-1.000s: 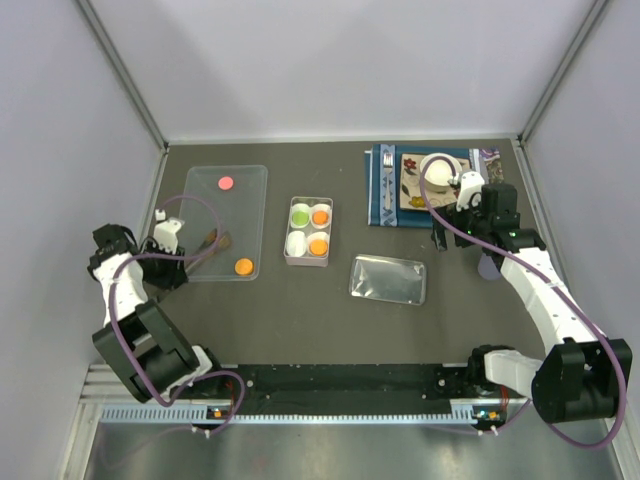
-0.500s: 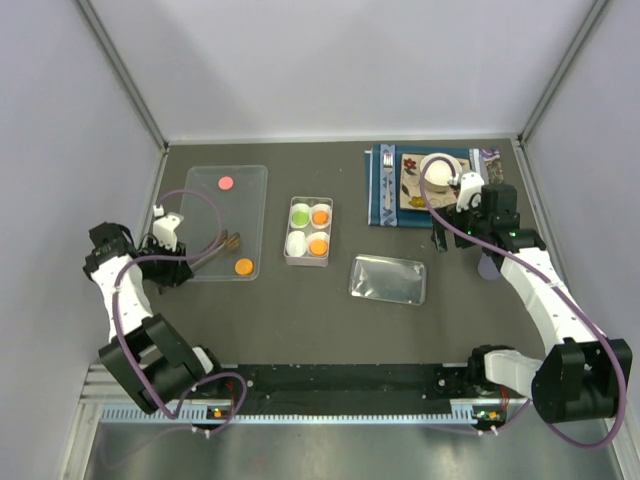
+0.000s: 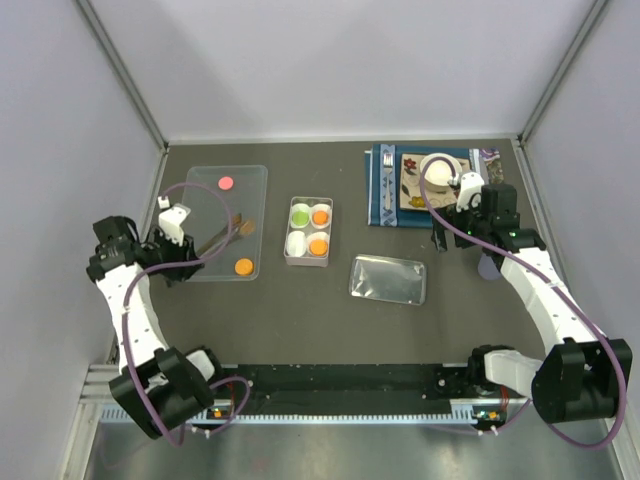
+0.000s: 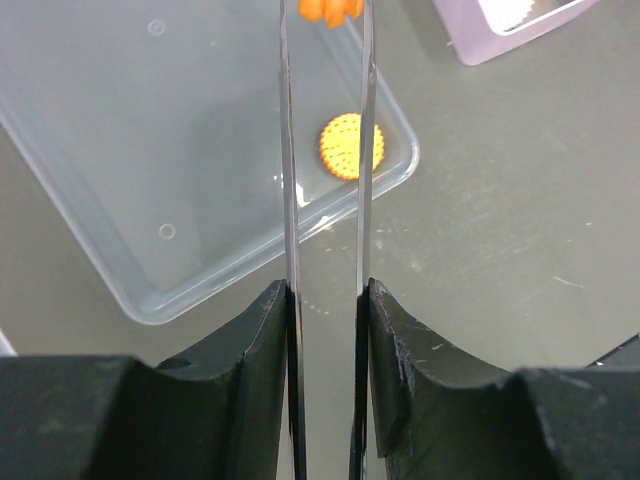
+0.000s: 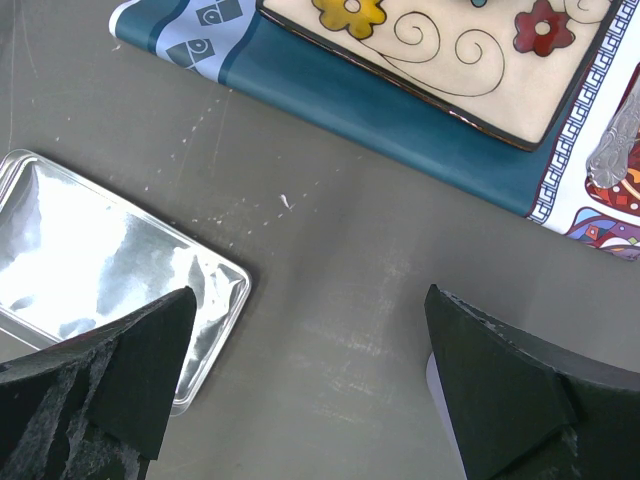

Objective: Pack the cookies

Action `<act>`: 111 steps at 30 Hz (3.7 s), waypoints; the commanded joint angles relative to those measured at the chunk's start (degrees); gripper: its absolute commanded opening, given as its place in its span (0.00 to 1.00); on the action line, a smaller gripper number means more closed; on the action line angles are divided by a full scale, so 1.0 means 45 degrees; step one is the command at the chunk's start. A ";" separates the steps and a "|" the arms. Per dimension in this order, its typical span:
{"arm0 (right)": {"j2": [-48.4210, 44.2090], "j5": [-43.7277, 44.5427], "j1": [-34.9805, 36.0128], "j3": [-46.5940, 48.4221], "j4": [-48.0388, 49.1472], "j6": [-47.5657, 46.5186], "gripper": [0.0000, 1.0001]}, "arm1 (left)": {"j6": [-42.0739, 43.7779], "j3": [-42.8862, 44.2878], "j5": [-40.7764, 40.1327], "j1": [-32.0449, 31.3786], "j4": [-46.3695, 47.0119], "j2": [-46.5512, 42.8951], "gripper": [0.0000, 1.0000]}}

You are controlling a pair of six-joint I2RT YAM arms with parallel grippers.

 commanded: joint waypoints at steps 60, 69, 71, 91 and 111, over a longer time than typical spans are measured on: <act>0.0011 -0.0176 0.0219 0.0735 0.0177 -0.0161 0.99 | -0.4627 -0.0450 -0.2841 -0.7660 0.2973 0.0144 0.00; 0.0030 -0.0195 0.0219 0.0735 0.0157 -0.0161 0.99 | -0.4608 -0.0430 -0.3017 -0.7718 0.3090 0.0242 0.04; 0.0050 -0.0195 0.0199 0.0735 0.0177 -0.0161 0.99 | -0.4608 -0.0430 -0.3037 -0.7738 0.3109 0.0242 0.06; 0.0070 -0.0195 0.0219 0.0735 0.0157 -0.0181 0.99 | -0.4432 -0.0489 -0.3213 -0.7777 0.3129 0.0281 0.33; 0.0070 -0.0215 0.0219 0.0735 0.0138 -0.0181 0.99 | -0.4374 -0.0547 -0.3271 -0.7797 0.3227 0.0242 0.45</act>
